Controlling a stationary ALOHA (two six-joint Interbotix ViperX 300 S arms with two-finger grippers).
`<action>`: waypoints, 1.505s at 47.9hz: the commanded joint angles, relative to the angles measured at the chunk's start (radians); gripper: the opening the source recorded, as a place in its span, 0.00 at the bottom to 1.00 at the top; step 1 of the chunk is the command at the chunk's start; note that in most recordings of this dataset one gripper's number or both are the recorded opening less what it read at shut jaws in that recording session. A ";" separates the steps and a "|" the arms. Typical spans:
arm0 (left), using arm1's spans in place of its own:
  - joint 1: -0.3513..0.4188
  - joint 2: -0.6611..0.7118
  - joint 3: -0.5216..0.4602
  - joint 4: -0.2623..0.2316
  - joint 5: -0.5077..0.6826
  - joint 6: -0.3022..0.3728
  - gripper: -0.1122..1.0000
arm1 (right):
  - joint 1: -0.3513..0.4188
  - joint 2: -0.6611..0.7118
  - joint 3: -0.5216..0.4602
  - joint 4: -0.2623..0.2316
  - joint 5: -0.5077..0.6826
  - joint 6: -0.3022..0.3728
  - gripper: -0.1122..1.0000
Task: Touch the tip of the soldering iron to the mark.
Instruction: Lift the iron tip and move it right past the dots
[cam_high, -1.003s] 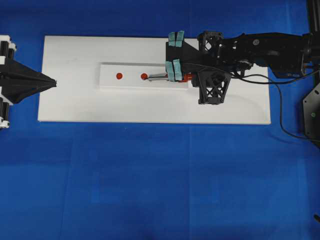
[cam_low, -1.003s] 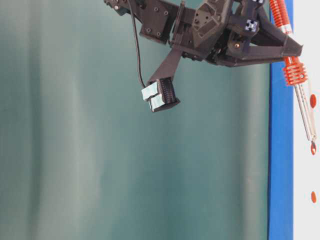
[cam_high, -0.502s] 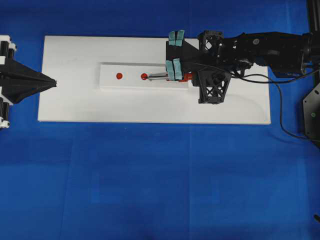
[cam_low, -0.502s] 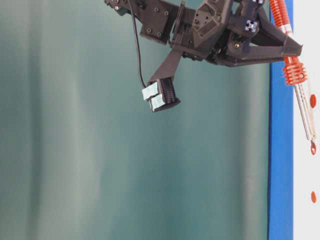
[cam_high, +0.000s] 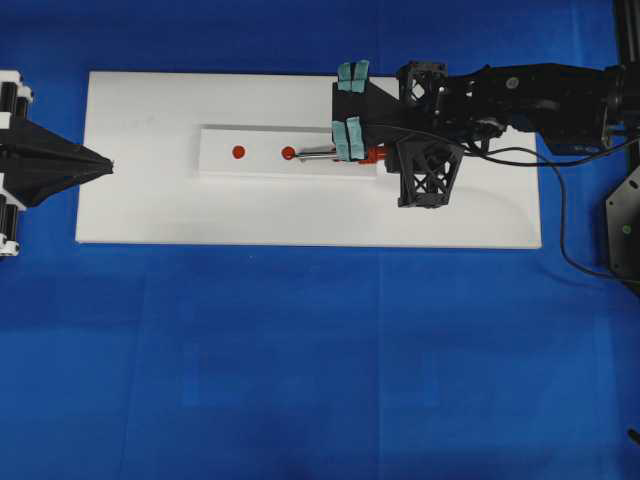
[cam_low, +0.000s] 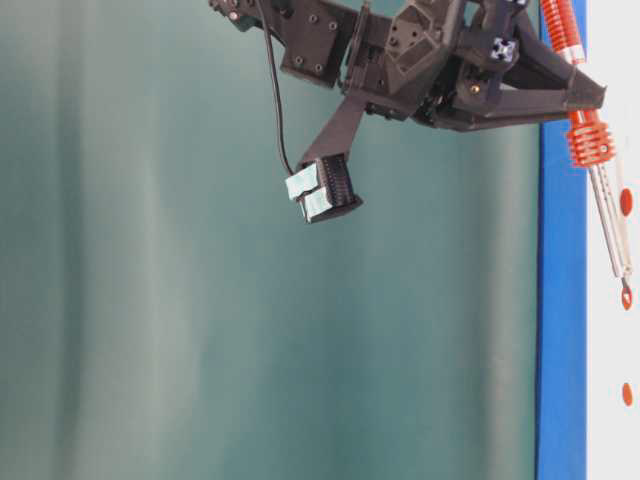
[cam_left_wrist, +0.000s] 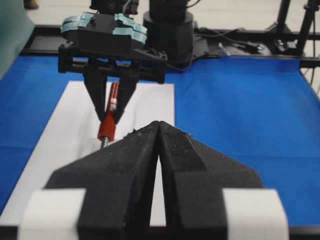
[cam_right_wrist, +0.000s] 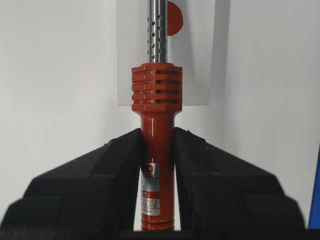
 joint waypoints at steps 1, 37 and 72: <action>0.000 0.009 -0.011 0.002 -0.005 0.000 0.10 | -0.002 -0.012 -0.011 0.000 -0.002 0.002 0.16; 0.000 0.008 -0.011 0.002 -0.006 0.000 0.10 | -0.003 -0.012 -0.011 0.000 -0.002 0.002 0.16; 0.000 0.008 -0.011 0.002 -0.006 -0.002 0.10 | -0.003 -0.218 -0.114 -0.055 0.167 0.002 0.16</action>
